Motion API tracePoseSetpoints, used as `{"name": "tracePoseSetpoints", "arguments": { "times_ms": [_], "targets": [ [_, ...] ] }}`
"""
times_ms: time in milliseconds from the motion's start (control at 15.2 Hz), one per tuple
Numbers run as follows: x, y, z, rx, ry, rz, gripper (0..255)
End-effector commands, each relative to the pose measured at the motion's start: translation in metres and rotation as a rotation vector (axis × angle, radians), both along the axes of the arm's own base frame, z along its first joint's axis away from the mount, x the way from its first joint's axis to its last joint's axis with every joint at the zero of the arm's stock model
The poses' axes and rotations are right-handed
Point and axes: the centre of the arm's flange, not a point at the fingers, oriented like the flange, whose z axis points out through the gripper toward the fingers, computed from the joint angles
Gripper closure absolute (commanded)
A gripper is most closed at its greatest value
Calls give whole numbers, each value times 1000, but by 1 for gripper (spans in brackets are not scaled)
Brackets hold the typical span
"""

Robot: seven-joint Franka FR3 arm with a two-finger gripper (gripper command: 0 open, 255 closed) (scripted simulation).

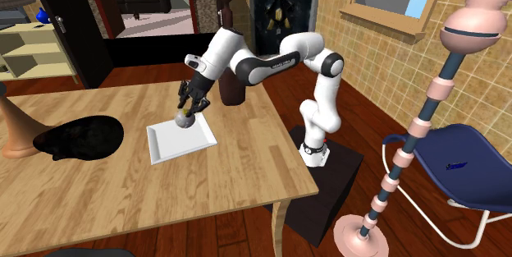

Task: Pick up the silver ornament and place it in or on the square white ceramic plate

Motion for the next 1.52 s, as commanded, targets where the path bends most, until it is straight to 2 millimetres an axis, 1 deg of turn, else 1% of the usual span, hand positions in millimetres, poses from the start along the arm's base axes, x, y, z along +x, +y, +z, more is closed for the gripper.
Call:
{"name": "tracePoseSetpoints", "arguments": {
  "times_ms": [0,132,198,1386,1452],
  "targets": [
    [3,-27,4,-2,0,2,255],
    [5,-53,6,-2,0,2,255],
    [7,-71,8,-2,0,2,255],
    [7,-71,-88,-2,0,2,255],
    [7,-71,-88,-2,0,2,255]
  ]
}}
